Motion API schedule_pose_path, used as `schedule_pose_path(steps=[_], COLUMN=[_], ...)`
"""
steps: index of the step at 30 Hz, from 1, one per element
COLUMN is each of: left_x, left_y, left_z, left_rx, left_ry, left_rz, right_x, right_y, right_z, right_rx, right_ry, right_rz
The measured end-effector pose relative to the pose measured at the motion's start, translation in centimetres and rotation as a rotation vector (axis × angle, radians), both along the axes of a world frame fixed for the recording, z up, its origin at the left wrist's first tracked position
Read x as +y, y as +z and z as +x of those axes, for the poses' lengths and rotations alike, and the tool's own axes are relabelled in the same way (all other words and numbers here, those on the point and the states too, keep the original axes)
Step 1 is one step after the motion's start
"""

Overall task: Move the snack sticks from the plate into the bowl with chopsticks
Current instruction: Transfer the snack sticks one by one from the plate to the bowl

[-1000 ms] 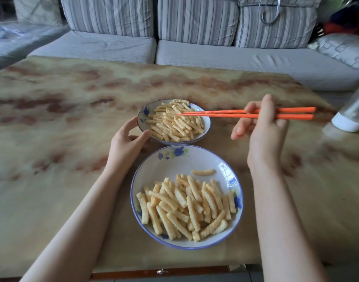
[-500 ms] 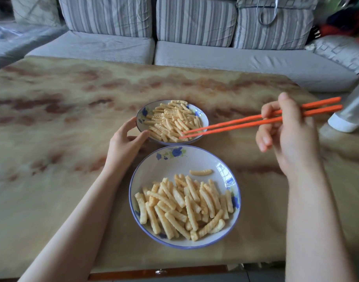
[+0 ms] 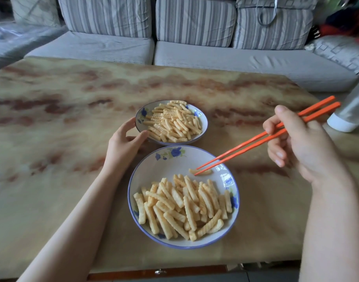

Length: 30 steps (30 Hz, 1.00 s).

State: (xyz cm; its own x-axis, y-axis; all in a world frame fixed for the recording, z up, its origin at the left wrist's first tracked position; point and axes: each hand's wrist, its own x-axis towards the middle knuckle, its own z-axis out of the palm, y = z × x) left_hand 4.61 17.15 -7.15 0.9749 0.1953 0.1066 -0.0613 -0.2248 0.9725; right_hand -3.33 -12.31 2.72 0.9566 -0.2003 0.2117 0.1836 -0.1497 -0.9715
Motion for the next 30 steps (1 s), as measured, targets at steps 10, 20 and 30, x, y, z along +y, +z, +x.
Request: schedule_pose_path(steps=[10, 20, 30], left_x=[0.0, -0.2, 0.0], left_y=[0.0, 0.3, 0.1], left_z=[-0.1, -0.2, 0.0], left_rx=[0.008, 0.006, -0.007], left_ry=[-0.001, -0.006, -0.006], left_rz=[-0.011, -0.022, 0.014], right_x=[2.3, 6.2, 4.0], right_y=[0.4, -1.4, -0.2], right_z=[1.3, 3.3, 1.9], right_rx=[-0.195, -0.161, -0.158], right_ry=[-0.204, -0.252, -0.173], right_rz=[0.371, 0.281, 0.282])
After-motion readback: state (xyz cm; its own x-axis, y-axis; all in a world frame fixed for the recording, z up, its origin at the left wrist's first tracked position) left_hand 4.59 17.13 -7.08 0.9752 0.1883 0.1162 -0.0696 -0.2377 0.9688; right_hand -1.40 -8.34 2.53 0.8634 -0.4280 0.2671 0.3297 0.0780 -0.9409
